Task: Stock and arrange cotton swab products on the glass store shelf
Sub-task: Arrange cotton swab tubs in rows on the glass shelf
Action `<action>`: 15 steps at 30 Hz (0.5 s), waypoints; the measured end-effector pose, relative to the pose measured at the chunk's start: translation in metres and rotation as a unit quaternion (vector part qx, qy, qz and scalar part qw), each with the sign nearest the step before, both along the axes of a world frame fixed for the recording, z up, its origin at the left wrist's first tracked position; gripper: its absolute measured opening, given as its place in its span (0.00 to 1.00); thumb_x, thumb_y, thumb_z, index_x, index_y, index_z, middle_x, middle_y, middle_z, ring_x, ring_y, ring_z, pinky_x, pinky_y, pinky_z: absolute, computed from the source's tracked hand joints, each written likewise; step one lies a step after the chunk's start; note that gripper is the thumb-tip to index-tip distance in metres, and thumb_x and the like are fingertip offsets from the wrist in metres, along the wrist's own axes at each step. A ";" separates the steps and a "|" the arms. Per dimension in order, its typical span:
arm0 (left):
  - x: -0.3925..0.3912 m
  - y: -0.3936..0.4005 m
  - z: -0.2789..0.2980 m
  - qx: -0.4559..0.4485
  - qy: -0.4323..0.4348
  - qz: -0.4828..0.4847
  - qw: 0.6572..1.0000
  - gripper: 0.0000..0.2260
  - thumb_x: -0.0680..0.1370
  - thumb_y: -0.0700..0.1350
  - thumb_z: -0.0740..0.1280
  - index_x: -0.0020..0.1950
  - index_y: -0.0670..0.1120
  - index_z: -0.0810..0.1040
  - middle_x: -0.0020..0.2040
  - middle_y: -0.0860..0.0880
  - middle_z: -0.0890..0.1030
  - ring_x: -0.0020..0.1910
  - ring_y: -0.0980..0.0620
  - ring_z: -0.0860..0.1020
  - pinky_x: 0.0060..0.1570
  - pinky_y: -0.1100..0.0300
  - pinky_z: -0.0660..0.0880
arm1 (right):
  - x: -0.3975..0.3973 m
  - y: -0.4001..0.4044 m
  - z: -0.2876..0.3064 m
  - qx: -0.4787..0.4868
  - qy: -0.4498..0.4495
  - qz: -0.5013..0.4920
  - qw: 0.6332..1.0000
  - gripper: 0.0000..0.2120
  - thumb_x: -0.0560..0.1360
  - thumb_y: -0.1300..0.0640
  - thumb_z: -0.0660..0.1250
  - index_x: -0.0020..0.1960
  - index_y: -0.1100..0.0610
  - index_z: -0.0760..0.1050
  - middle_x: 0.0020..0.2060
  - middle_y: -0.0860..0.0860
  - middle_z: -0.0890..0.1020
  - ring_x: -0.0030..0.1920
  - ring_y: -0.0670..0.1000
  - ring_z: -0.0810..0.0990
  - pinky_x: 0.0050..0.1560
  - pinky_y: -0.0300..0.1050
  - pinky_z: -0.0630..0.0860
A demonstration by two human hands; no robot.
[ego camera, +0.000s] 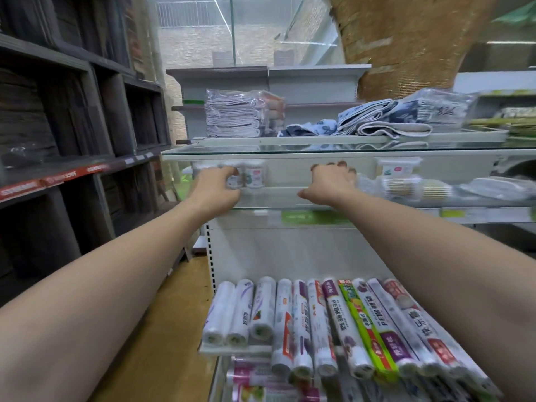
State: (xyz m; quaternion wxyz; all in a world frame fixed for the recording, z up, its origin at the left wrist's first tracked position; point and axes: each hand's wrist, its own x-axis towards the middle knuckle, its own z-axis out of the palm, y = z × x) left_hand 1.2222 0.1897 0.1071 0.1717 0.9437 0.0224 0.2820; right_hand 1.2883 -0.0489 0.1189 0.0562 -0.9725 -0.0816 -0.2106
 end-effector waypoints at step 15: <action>-0.023 -0.026 -0.012 0.003 0.002 0.014 1.000 0.24 0.77 0.46 0.68 0.74 0.51 0.74 0.73 0.49 0.75 0.72 0.46 0.71 0.66 0.52 0.70 | 0.005 -0.048 -0.014 0.083 -0.018 -0.050 0.995 0.21 0.73 0.57 0.66 0.65 0.59 0.70 0.63 0.62 0.71 0.63 0.64 0.69 0.57 0.57 0.71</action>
